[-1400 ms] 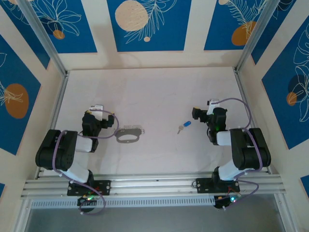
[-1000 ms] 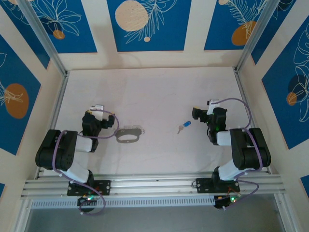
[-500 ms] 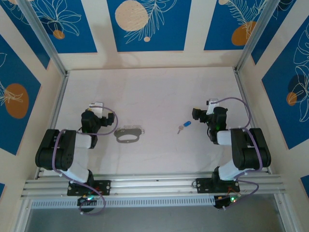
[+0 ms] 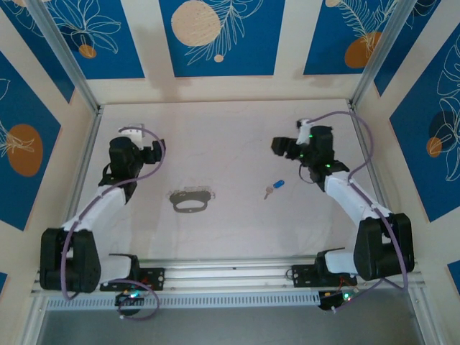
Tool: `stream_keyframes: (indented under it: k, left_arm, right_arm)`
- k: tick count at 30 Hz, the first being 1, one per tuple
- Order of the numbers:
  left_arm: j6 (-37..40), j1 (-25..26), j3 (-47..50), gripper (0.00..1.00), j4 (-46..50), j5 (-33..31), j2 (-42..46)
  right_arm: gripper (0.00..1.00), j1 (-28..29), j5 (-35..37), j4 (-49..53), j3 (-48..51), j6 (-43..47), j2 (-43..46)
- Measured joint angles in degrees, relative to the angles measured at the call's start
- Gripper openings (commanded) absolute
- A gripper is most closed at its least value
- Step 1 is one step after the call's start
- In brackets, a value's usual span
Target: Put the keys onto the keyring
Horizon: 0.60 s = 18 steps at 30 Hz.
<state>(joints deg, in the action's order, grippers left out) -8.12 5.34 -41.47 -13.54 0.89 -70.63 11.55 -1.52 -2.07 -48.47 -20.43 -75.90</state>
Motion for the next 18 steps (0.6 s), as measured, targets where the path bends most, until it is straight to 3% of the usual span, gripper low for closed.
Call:
stream_keyframes:
  k: [5, 11, 18]
  left_arm:
    - [-9.3, 3.8, 0.1, 0.82, 10.7, 3.7, 9.2]
    - [-18.7, 9.5, 6.4, 0.81, 17.7, 5.2, 19.6]
    - [-24.4, 14.3, 14.3, 0.80, 19.6, 5.1, 21.4]
  right_arm:
    - [0.68, 10.9, -2.2, 6.8, -0.9, -4.7, -4.0]
    - [0.66, 18.8, -6.1, 6.7, -0.3, -10.4, -7.3]
    - [0.66, 26.2, -7.4, 3.8, -0.2, -14.1, -12.0]
